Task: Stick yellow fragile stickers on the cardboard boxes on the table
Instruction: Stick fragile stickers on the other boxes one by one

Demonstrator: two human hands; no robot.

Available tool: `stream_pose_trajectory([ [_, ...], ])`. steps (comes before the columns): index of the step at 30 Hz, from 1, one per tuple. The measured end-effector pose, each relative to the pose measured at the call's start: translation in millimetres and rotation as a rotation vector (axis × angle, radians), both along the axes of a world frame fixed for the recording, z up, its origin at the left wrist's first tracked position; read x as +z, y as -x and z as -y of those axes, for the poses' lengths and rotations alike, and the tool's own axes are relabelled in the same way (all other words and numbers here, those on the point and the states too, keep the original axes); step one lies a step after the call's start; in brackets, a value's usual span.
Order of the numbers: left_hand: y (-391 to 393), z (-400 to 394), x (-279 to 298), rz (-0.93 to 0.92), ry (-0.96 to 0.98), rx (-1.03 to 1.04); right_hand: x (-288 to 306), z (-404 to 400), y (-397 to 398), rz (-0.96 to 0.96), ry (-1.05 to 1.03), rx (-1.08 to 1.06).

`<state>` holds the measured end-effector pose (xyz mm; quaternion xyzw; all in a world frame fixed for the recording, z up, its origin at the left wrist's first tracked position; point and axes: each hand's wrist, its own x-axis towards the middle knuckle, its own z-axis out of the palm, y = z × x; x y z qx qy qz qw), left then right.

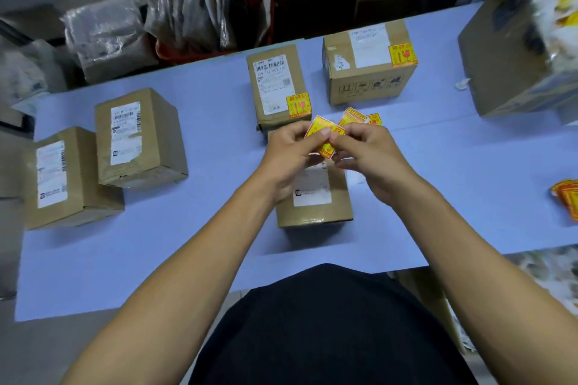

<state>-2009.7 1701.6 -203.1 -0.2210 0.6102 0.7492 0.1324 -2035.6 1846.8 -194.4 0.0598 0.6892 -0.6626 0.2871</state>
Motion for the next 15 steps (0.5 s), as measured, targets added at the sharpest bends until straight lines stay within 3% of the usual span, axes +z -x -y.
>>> stream_pose_trajectory([
  [4, -8.8, 24.0, 9.2, 0.000, -0.121, 0.068, 15.3, 7.2, -6.0, 0.051, 0.114, -0.026],
  [15, -28.5, 68.1, 31.1, -0.046, -0.205, -0.067, 33.6, 34.6, -14.3, 0.157, 0.381, 0.089],
])
